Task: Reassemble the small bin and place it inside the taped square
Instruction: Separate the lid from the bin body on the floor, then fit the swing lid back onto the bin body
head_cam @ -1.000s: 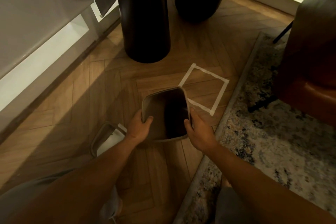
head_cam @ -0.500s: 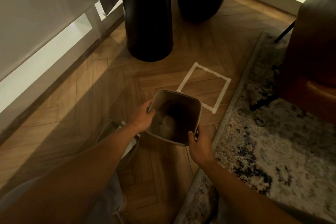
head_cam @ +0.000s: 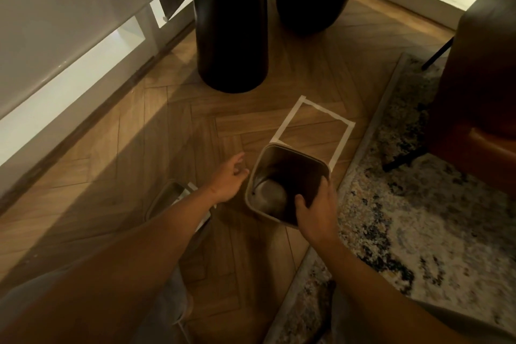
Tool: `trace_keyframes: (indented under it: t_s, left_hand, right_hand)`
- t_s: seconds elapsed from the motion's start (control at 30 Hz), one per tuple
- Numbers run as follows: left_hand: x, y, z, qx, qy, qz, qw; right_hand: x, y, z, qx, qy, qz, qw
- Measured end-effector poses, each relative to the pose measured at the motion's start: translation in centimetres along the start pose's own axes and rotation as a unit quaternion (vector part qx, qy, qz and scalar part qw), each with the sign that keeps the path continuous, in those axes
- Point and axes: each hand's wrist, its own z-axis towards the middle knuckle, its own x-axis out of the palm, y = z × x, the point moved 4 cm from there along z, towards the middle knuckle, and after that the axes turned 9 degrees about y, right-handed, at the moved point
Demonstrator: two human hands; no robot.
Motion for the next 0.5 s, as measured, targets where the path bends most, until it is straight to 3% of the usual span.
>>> trace_keyframes:
  t_s: [0.23, 0.5]
  left_hand:
    - [-7.1, 6.5, -3.2, -0.045, -0.153, -0.032, 0.987]
    - [-11.2, 15.0, -5.7, -0.113, -0.222, -0.098, 0.964]
  right_hand:
    - [5.4, 10.4, -0.6, -0.169, 0.105, 0.015, 0.98]
    - [16.4, 12.1, -1.0, -0.16, 0.206, 0.011, 0.965]
